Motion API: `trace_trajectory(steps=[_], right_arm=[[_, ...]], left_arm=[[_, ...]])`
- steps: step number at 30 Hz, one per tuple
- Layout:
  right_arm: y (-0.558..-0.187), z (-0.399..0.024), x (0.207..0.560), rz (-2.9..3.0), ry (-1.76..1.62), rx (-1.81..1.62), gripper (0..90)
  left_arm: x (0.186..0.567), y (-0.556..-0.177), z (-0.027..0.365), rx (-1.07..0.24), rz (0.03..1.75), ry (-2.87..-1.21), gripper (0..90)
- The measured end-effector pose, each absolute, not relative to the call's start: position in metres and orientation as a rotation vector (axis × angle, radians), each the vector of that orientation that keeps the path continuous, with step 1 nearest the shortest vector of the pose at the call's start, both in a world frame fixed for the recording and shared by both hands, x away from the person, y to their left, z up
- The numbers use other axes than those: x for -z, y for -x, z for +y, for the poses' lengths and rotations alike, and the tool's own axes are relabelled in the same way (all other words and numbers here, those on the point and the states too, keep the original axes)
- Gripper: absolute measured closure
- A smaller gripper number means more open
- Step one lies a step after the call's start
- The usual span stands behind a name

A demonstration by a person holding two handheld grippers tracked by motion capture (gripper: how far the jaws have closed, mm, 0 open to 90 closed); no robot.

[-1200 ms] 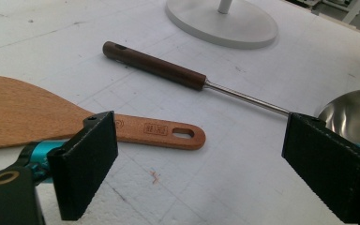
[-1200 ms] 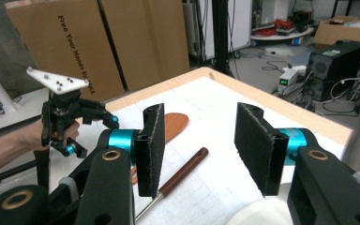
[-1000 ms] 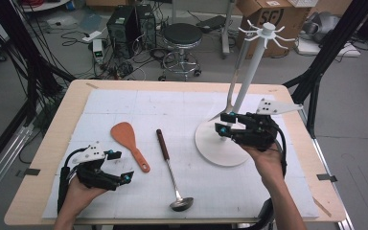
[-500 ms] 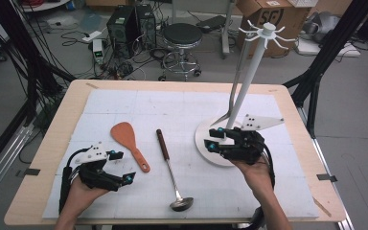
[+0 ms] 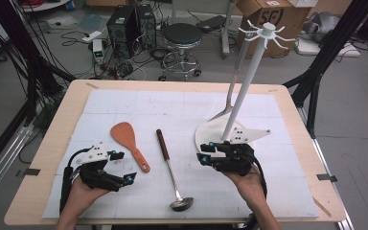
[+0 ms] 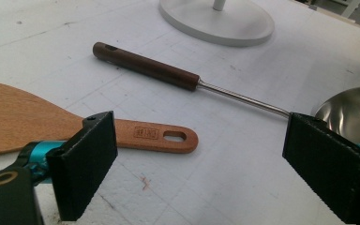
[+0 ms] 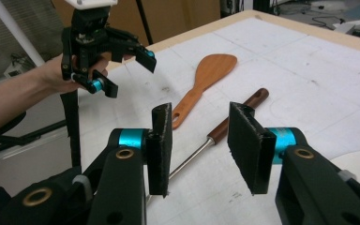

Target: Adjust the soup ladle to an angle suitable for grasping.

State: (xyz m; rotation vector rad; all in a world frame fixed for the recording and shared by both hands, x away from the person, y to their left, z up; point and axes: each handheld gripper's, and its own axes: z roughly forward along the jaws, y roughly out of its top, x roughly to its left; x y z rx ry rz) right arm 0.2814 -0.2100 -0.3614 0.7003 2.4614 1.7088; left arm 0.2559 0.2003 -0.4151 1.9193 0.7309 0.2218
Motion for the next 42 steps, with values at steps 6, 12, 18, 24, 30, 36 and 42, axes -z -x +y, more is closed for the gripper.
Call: trace_trajectory(steps=[6,12,18,24,30,36,42], right_arm=[[-0.281,-0.201,0.373,2.517,-0.703,-1.684,65.9],[-0.28,-0.189,0.383,2.58,-0.686,-1.677,77.0],[-0.281,-0.179,0.394,2.62,-0.677,-1.665,85.1],[-0.281,-0.171,0.403,2.658,-0.661,-1.654,89.4],[-0.282,-0.162,0.415,2.698,-0.674,-1.626,89.5],[-0.28,-0.152,0.422,2.75,-0.666,-1.602,89.5],[-0.279,-0.143,0.43,2.789,-0.65,-1.596,89.5]], left_arm=[[0.415,-0.256,0.2,-0.222,0.731,-1.917,10.9],[0.415,-0.256,0.2,-0.221,0.729,-1.914,10.9],[0.415,-0.255,0.201,-0.222,0.729,-1.912,10.9],[0.415,-0.255,0.201,-0.223,0.729,-1.914,10.9],[0.414,-0.255,0.201,-0.225,0.727,-1.915,10.9],[0.414,-0.255,0.201,-0.223,0.727,-1.912,10.9],[0.414,-0.255,0.202,-0.222,0.73,-1.911,10.9]])
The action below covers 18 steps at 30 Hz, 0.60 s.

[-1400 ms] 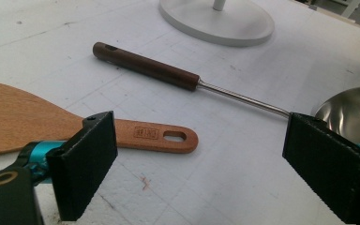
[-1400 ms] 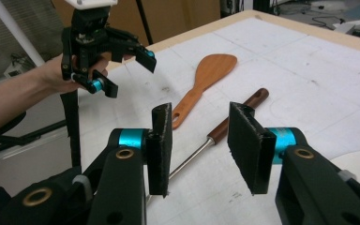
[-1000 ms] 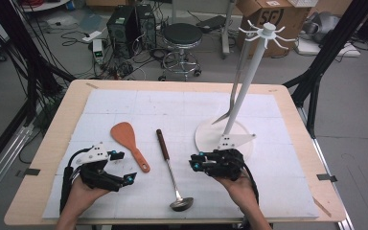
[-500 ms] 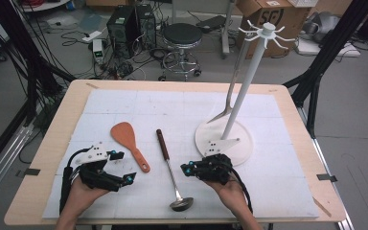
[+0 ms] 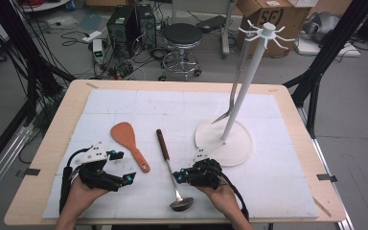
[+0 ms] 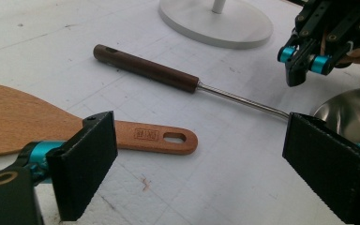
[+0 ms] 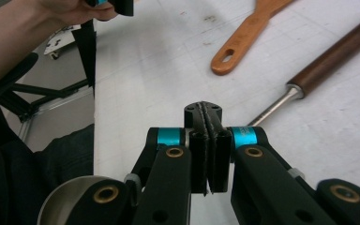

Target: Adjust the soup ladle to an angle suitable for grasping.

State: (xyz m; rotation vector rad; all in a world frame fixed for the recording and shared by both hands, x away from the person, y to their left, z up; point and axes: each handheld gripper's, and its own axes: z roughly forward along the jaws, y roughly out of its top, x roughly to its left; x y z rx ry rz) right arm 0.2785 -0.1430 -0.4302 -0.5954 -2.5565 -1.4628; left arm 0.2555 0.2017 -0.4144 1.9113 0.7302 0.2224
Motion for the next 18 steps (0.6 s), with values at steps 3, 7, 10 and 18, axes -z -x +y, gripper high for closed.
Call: trace_trajectory(steps=[3,7,10,18], right_arm=[[-0.277,-0.139,0.435,-2.557,0.588,1.439,89.5],[-0.276,-0.136,0.438,-2.562,0.574,1.425,89.5],[-0.276,-0.135,0.439,-2.56,0.574,1.411,89.5],[-0.274,-0.128,0.445,-2.571,0.536,1.362,89.5]], left_arm=[[0.414,-0.256,0.201,-0.218,0.724,-1.91,10.9],[0.414,-0.256,0.202,-0.222,0.73,-1.911,10.9],[0.414,-0.256,0.202,-0.223,0.73,-1.91,10.9],[0.414,-0.256,0.201,-0.219,0.725,-1.913,10.9]])
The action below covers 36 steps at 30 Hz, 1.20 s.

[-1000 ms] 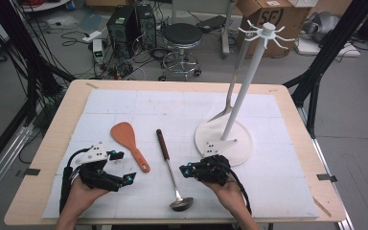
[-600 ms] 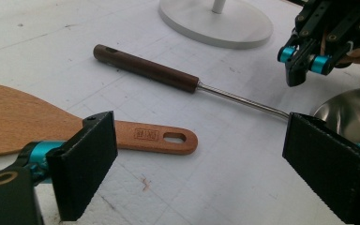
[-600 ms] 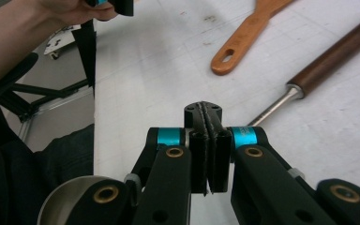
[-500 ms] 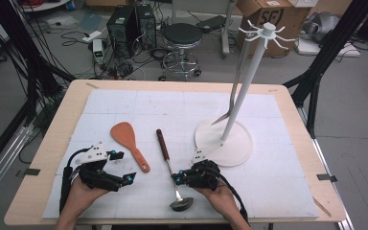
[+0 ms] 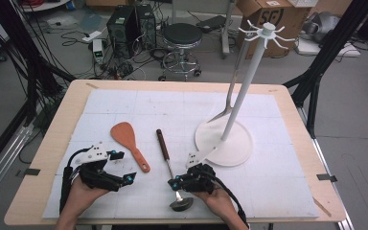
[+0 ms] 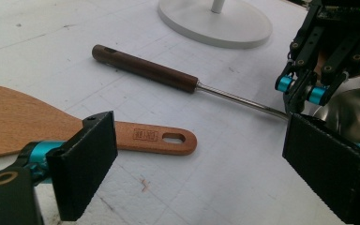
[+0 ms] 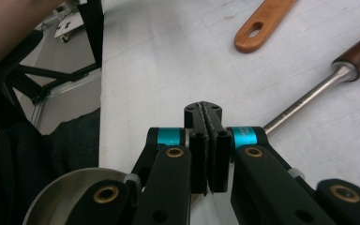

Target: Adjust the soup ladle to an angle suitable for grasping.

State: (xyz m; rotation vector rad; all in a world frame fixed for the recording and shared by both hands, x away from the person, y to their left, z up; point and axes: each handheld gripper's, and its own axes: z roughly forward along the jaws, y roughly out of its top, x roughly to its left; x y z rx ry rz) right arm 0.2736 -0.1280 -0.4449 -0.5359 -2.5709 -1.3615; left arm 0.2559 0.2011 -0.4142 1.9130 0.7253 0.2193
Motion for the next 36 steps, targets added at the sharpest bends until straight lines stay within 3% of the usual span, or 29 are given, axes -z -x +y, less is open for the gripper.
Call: trace_trajectory(steps=[36], right_arm=[[-0.274,-0.1298,0.4494,-2.622,0.556,1.226,89.7]], left_arm=[[0.4131,-0.256,0.202,-0.223,0.726,-1.907,10.9]])
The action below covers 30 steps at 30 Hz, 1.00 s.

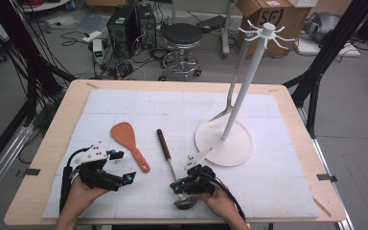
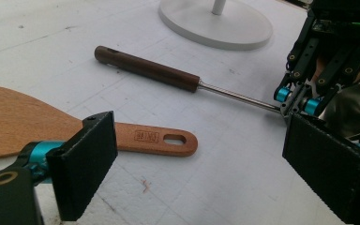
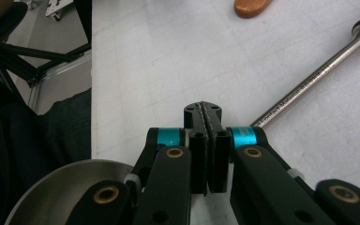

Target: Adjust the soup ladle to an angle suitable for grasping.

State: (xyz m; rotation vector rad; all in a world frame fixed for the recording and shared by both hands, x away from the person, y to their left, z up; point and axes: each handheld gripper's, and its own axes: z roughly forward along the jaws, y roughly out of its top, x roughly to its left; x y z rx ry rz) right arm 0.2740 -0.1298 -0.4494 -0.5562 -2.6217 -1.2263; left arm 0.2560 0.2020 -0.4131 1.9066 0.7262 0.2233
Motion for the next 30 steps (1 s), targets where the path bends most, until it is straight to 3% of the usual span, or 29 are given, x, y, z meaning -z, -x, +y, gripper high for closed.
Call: trace_trajectory(steps=[30], right_arm=[[-0.287,-0.165,0.435,-2.645,0.648,1.188,89.6]], left_arm=[[0.413,-0.257,0.201,-0.224,0.725,-1.909,10.9]])
